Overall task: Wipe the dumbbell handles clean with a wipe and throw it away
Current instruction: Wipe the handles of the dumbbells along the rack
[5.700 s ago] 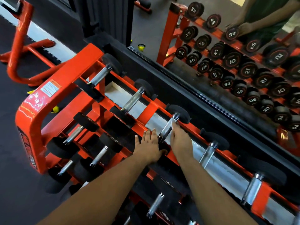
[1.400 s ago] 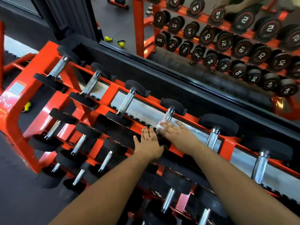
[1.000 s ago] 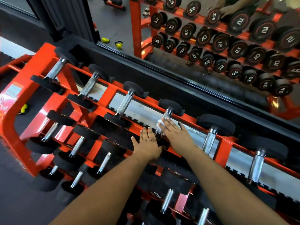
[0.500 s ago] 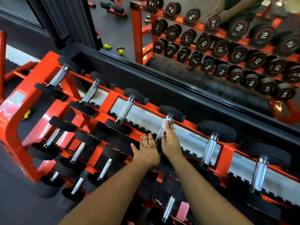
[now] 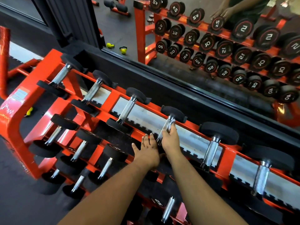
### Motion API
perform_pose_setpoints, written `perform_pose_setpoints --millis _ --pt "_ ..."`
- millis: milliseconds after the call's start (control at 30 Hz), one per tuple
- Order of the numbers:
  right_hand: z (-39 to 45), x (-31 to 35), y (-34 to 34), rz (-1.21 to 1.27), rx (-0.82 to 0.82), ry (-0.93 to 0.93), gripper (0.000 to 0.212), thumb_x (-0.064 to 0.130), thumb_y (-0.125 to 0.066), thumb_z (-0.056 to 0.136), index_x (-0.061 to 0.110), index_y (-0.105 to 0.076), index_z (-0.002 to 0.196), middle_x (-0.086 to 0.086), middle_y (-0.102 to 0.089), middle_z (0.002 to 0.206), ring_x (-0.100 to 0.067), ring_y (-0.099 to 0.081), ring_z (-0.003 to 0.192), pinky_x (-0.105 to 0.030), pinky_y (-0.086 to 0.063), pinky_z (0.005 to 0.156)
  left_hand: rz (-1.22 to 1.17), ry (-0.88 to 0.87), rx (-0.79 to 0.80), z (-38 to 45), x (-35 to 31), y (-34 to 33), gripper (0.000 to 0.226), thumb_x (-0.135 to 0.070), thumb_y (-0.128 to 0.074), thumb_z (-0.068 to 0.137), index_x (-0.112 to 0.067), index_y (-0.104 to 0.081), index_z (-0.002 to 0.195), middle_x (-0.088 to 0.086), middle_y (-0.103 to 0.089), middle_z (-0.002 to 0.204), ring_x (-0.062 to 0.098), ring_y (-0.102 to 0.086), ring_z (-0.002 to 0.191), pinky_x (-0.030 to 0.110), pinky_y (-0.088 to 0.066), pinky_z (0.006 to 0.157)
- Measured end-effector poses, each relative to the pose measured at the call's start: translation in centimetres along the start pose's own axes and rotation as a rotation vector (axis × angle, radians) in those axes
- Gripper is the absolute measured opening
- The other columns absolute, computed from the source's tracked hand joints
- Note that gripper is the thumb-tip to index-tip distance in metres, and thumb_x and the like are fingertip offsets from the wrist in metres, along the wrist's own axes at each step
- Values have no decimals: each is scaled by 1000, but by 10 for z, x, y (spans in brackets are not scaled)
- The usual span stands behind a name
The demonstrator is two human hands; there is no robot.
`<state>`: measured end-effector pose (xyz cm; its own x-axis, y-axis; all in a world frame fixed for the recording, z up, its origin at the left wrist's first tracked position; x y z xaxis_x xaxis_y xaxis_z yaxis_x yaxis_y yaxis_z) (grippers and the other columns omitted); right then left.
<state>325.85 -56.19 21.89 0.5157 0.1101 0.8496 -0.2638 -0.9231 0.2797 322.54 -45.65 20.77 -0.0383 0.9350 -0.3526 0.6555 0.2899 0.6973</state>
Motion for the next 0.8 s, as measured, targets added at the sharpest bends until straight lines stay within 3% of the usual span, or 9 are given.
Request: perform_pose_setpoints --millis 100,233,333,467,567,633,700,800 --pt "-22 -17 3 4 95 -47 59 18 -51 101 38 -32 153 2 -63 121 -17 -64 104 -45 -56 93 5 2 -10 1 1 1 93 -41 -45 103 -9 25 156 13 20 168 27 18 155 69 7 119" --pt "0 5 16 165 54 -70 35 15 -50 102 24 -56 135 -2 -67 116 -13 -62 101 -28 -51 77 -9 -4 -3 -1 -2 1 104 -64 -42 99 -10 25 156 13 21 168 27 19 155 68 9 118" --pt "5 15 23 158 86 -109 25 15 -51 101 20 -63 122 -4 -68 113 -16 -61 103 -31 -49 84 -4 -2 -9 -3 -2 3 107 -68 -42 97 -9 25 156 14 21 168 28 19 155 69 9 119" --pt "-22 -14 28 62 227 -218 9 19 -62 96 17 -70 99 -7 -76 93 -25 -70 92 -34 -51 73 -9 -10 -10 -2 -1 2 105 -66 -42 98 -9 25 156 15 21 167 29 20 155 69 9 118" --pt "-17 -15 29 125 207 -283 11 23 -65 93 15 -72 98 -6 -77 87 -26 -70 85 -34 -50 70 -4 -5 -14 -1 -1 -1 104 -65 -40 99 -10 27 155 14 23 167 28 22 154 69 8 119" --pt "-1 -8 29 240 152 -349 24 28 -69 88 14 -72 106 -9 -76 101 -25 -70 93 -38 -54 78 -4 -1 -13 -1 -1 -2 103 -66 -40 100 -10 28 155 14 24 167 27 23 154 69 8 118" --pt "17 0 30 318 90 -358 39 34 -71 84 17 -68 119 -11 -68 122 -28 -62 114 -43 -48 99 0 -3 -10 0 -1 -1 102 -65 -39 100 -10 29 154 14 24 167 28 24 154 69 8 118" --pt "30 16 32 383 51 -346 40 30 -66 90 16 -60 128 -10 -63 124 -27 -58 116 -43 -41 107 5 -5 -9 2 0 -2 102 -65 -38 101 -10 30 154 15 25 166 28 24 154 70 9 118"
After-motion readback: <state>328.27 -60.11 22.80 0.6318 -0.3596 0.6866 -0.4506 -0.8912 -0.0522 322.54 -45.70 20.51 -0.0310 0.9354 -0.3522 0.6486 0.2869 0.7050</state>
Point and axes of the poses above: each hand's wrist, its own z-axis towards the middle knuckle, its own y-axis out of the back of the hand, x = y × z, the point moved 5 cm from there along z, towards the middle knuckle
